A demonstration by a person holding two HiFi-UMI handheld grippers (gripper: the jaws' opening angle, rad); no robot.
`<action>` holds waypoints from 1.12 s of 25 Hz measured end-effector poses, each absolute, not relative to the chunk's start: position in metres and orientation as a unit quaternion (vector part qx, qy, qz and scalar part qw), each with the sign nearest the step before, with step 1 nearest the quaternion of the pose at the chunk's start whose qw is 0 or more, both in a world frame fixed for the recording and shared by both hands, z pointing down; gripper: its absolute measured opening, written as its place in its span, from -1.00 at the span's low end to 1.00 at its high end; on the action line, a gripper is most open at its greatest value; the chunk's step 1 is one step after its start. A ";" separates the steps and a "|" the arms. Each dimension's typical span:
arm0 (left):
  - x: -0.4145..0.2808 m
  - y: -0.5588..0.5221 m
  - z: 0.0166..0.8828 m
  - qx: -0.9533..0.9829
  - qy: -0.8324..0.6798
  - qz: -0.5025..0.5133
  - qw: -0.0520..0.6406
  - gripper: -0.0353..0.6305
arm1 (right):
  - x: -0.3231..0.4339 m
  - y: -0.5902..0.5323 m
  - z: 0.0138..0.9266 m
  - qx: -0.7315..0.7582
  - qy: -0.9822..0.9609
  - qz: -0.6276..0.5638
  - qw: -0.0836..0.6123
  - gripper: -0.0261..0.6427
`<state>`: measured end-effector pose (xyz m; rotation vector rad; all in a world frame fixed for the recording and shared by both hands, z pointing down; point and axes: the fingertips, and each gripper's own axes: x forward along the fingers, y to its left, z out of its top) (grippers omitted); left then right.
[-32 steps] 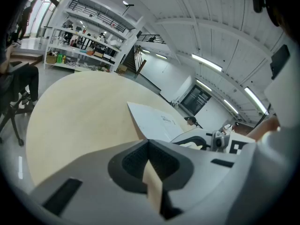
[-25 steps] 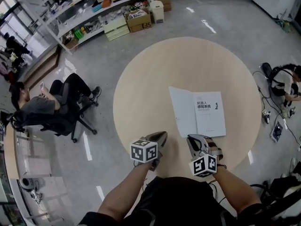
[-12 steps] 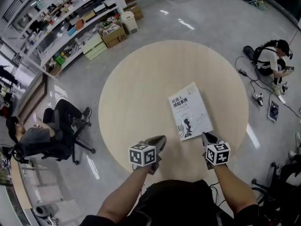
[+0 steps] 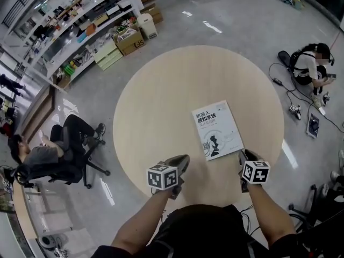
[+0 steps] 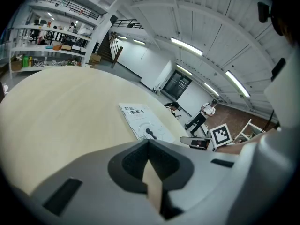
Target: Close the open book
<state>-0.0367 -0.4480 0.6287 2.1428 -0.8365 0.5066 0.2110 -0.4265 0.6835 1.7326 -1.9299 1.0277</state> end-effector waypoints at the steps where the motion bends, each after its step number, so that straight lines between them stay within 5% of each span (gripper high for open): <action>1: -0.037 -0.449 0.627 0.841 -0.330 0.194 0.382 -0.93 | 0.210 -0.429 0.676 0.613 -0.686 0.353 0.172 -0.67; 9: -0.054 -0.461 0.592 0.851 -0.361 0.146 0.353 -0.93 | 0.168 -0.468 0.581 0.571 -0.771 0.252 0.129 -0.67; 12: -0.062 -0.467 0.577 0.854 -0.372 0.133 0.338 -0.93 | 0.152 -0.482 0.536 0.557 -0.800 0.195 0.104 -0.93; 14: -0.066 -0.469 0.569 0.858 -0.376 0.124 0.328 -0.93 | 0.142 -0.486 0.515 0.544 -0.818 0.164 0.095 -0.93; 28: -0.085 -0.451 0.496 0.862 -0.438 0.066 0.246 -0.93 | 0.129 -0.482 0.493 0.480 -0.862 0.128 0.104 -0.93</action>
